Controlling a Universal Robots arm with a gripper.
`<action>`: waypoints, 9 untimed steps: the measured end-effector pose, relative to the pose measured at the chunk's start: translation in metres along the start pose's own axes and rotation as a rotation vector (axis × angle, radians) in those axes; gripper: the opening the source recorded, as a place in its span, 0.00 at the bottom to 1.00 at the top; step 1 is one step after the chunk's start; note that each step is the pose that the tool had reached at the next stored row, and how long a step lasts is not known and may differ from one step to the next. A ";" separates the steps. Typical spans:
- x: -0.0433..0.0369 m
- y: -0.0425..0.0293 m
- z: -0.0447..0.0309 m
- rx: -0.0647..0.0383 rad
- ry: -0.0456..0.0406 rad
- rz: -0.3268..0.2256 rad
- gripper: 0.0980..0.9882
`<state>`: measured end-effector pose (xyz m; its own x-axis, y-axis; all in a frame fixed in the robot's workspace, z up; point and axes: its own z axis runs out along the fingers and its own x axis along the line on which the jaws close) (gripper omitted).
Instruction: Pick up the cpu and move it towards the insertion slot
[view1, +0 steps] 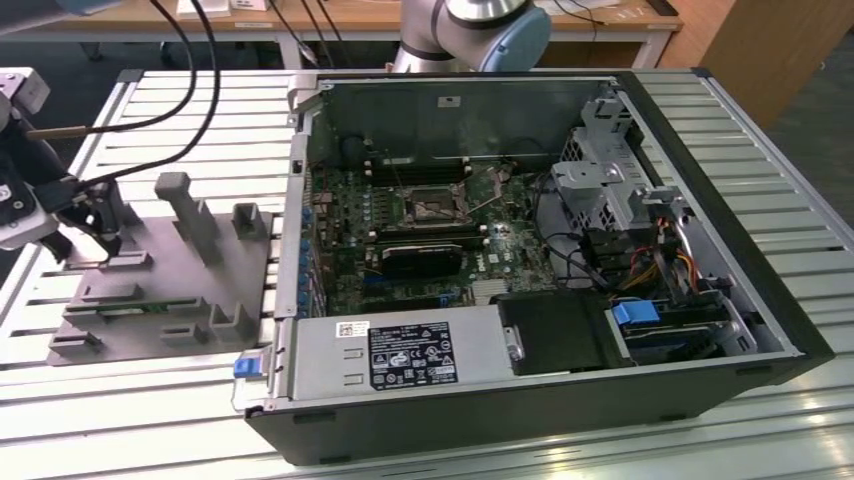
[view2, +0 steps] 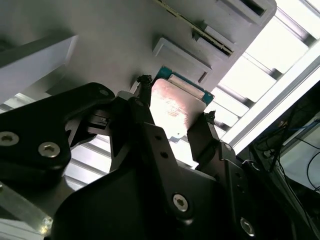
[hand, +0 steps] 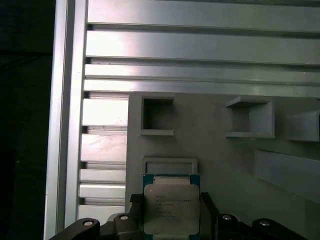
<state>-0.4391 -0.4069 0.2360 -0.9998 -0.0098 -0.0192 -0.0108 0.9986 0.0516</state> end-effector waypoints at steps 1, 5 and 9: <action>0.0000 0.0001 -0.0020 0.000 0.0000 0.000 0.49; -0.0002 0.0005 -0.0098 0.000 -0.0002 0.000 0.49; -0.0004 0.0009 -0.0181 0.000 -0.0003 0.000 0.49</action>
<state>-0.4391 -0.4069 0.2542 -0.9998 -0.0099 -0.0195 -0.0109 0.9986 0.0516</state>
